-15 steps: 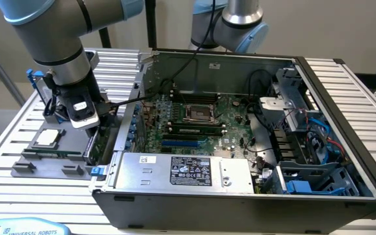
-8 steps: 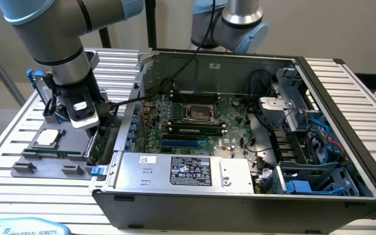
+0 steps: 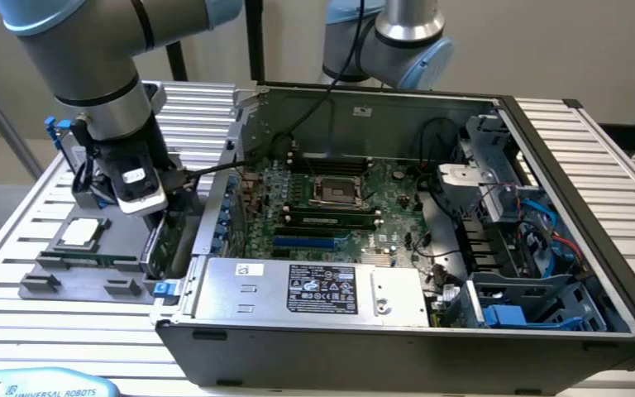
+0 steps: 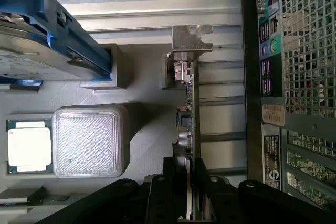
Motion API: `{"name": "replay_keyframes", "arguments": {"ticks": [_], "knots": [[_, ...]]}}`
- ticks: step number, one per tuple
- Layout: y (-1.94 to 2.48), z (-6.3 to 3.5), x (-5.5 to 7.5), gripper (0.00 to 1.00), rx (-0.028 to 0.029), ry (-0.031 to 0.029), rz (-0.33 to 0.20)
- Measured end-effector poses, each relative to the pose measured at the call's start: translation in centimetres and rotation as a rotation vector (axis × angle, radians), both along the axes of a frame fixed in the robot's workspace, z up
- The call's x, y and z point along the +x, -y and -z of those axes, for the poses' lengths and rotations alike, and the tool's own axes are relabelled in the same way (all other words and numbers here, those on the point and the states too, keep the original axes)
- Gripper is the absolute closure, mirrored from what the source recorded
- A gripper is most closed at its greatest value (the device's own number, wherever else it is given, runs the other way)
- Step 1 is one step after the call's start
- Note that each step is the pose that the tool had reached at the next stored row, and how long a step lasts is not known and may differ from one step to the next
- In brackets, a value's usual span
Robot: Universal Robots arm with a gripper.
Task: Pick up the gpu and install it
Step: 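Pick up the gpu and move the gpu toward the slot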
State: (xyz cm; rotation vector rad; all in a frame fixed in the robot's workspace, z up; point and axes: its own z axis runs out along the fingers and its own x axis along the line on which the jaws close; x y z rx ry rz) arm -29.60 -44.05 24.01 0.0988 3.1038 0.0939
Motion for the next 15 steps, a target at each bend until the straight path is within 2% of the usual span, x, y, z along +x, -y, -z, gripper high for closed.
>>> {"name": "replay_keyframes", "arguments": {"ticks": [7,15], "knots": [[0.00,-1.02,0.0,0.73,0.0002,0.0000,0.000],[0.00,-2.99,0.0,0.73,0.0003,0.0000,0.000]]}}
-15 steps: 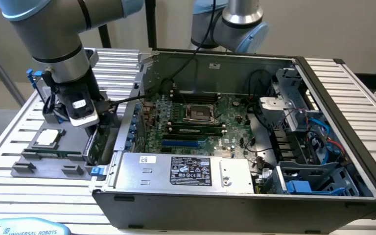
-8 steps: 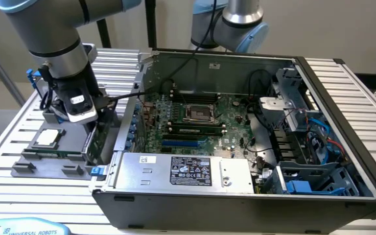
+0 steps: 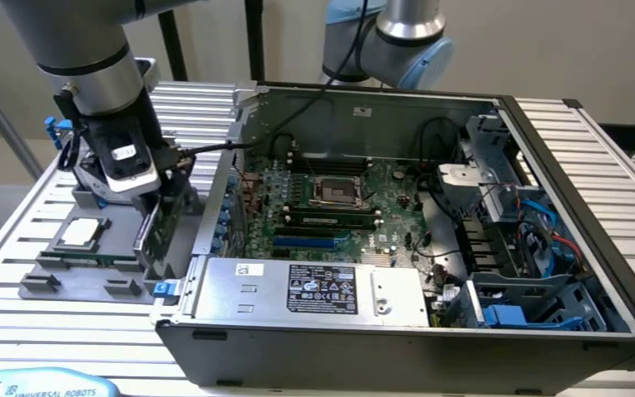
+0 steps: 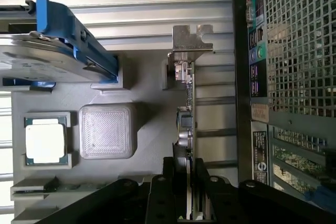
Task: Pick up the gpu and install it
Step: 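Pick up the gpu and move the gpu toward the slot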
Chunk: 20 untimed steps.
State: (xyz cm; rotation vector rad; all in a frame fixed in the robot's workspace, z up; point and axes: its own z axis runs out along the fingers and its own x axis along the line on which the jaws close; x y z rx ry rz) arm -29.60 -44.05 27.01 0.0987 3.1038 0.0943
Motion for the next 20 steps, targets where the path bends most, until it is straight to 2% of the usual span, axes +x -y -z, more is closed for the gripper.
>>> {"name": "replay_keyframes", "arguments": {"ticks": [4,13,20], "knots": [[0.00,-1.50,0.0,0.73,0.0000,-0.0002,0.000],[0.01,-5.60,0.1,0.73,-0.0001,-0.0011,0.000],[0.00,-8.80,1.3,0.73,0.0001,-0.0010,0.000]]}}
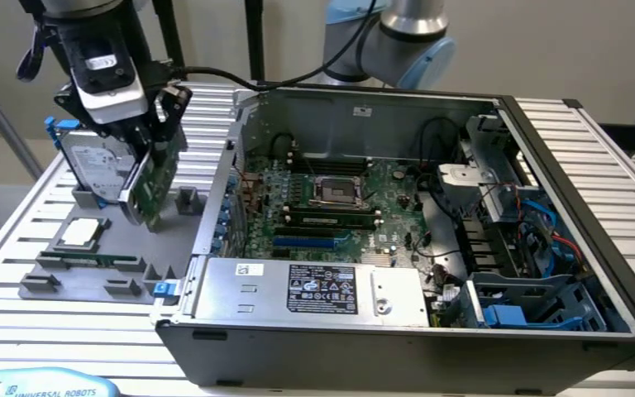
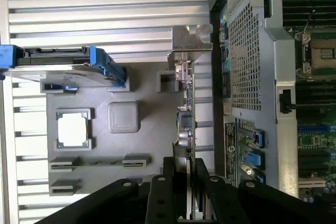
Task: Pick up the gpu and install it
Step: 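Pick up the gpu and move the gpu toward the slot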
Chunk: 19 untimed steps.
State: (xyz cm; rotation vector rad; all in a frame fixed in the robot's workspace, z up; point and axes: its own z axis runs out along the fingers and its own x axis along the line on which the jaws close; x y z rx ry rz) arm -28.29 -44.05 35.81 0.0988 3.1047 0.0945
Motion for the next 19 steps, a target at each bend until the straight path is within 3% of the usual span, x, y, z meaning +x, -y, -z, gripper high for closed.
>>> {"name": "replay_keyframes", "arguments": {"ticks": [14,16,19], "knots": [[0.00,-6.34,6.1,0.73,0.0036,-0.0014,0.000],[0.00,-6.84,7.0,0.73,0.0051,-0.0015,0.000],[0.00,-6.90,8.3,0.73,0.0125,-0.0017,0.000]]}}
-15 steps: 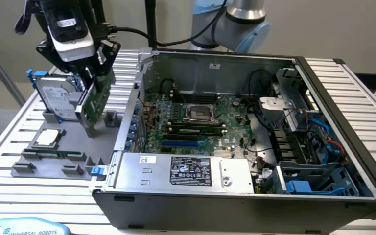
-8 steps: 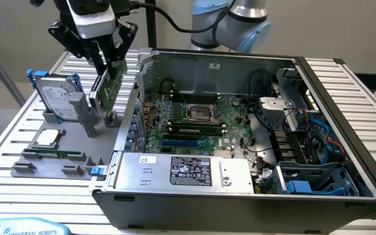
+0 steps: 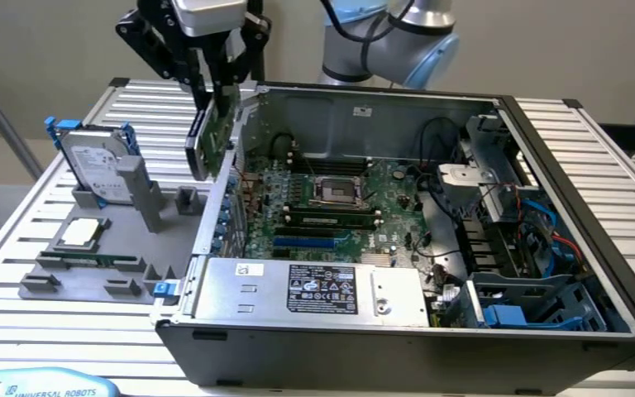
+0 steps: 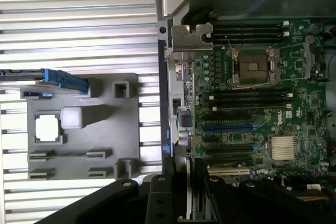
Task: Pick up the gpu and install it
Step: 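Pick up the gpu and move the gpu toward the slot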
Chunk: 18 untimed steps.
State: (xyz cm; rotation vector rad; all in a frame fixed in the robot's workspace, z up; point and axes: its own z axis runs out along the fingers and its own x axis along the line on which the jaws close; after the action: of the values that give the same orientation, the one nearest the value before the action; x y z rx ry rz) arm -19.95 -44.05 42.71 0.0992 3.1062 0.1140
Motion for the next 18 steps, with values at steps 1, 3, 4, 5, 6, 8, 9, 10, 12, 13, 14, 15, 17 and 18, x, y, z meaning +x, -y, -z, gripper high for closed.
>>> {"name": "replay_keyframes", "arguments": {"ticks": [1,3,4,5,6,8,9,10,12,13,14,15,17,18], "knots": [[0.00,0.00,0.4,0.73,0.0034,0.0000,0.000],[0.00,0.01,1.3,0.73,0.0095,0.0000,0.000],[0.00,0.00,1.8,0.73,0.0116,0.0001,0.000],[0.00,0.00,2.3,0.73,0.0128,0.0000,0.000],[0.00,0.01,2.7,0.73,0.0136,0.0000,0.000],[0.00,0.07,3.6,0.73,0.0138,0.0000,0.000],[-0.01,0.14,4.1,0.73,0.0139,0.0000,0.000],[-0.04,0.23,4.5,0.73,0.0138,0.0000,0.000],[-0.09,0.51,5.5,0.73,0.0138,0.0000,0.000],[-0.12,0.68,5.9,0.73,0.0137,0.0000,0.000],[-0.15,0.84,6.4,0.73,0.0135,0.0000,0.000],[-0.18,1.02,6.8,0.73,0.0132,-0.0001,0.000],[-0.25,1.37,7.7,0.73,0.0128,0.0000,0.000],[-0.28,1.54,8.2,0.73,0.0126,0.0000,0.000]]}}
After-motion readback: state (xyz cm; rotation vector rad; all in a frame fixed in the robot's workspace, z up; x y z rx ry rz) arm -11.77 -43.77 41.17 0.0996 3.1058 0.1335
